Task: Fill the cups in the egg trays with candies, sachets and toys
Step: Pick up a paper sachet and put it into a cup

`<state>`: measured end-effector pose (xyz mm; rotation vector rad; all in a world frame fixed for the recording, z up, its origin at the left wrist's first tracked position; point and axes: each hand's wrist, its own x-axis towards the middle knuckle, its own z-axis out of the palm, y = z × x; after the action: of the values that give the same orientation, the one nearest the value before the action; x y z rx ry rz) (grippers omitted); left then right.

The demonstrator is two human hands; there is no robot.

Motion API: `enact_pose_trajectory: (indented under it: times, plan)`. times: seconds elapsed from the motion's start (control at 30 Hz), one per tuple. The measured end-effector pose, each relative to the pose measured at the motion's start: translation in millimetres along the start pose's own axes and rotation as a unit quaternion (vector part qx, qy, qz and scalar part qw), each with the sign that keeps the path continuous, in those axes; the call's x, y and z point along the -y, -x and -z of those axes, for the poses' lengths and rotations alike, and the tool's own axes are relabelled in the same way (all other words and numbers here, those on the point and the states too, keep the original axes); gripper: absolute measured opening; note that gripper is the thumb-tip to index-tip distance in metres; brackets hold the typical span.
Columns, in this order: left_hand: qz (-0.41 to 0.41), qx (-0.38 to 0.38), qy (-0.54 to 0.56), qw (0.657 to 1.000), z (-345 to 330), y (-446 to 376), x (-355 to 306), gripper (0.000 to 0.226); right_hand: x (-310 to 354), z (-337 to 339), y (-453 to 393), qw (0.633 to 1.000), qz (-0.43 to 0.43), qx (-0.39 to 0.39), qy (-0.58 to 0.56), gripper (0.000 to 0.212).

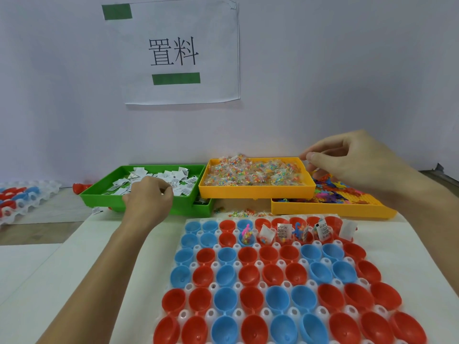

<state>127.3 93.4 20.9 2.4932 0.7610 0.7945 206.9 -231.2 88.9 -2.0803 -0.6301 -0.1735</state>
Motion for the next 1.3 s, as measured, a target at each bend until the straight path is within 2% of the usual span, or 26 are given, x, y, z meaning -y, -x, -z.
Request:
enact_pose_trajectory:
  times: [0.13,0.3,0.43,0.57,0.77,0.9,1.03,1.17,1.23,1.3]
  plan:
    - [-0.017,0.003,0.051,0.999,4.8,-1.9,0.1,0.016,-1.4,-0.2,-0.8,1.000,0.001,0.004,-0.002,0.016]
    - [-0.015,0.009,0.047,0.999,11.1,-1.5,-1.6,0.017,-1.7,-1.0,-1.3,1.000,0.009,0.007,0.004,0.015]
    - [-0.036,0.058,0.025,0.997,21.0,-1.6,-1.7,0.013,-1.9,-0.6,-1.0,1.000,0.010,0.008,0.004,0.015]
    - [-0.058,0.101,0.009,0.993,28.9,-1.8,-2.5,0.023,-1.9,-0.9,-0.8,1.000,0.011,0.015,0.000,0.014]
    - [-0.082,0.025,0.045,0.995,30.1,-0.7,-7.5,0.019,-2.2,-3.0,-1.1,1.000,0.011,0.021,-0.009,0.013]
    - [-0.072,-0.038,0.131,0.988,33.1,1.5,-20.4,0.016,-1.5,-5.5,0.0,1.000,0.013,0.025,-0.006,0.013]
    - [-0.052,0.011,0.286,0.957,37.1,8.8,-41.7,0.020,2.9,-13.7,2.9,0.999,0.020,0.033,-0.001,0.011]
    - [-0.056,0.128,0.446,0.884,34.7,27.6,-74.6,0.020,10.9,-24.3,8.3,0.997,0.037,0.062,-0.014,0.010]
    - [-0.076,0.171,0.471,0.862,31.3,37.9,-90.7,0.020,16.3,-28.2,11.9,0.993,0.050,0.102,-0.038,0.017]
    - [-0.112,0.201,0.467,0.854,29.3,47.9,-103.6,0.020,21.3,-31.3,14.8,0.987,0.062,0.129,-0.069,0.026]
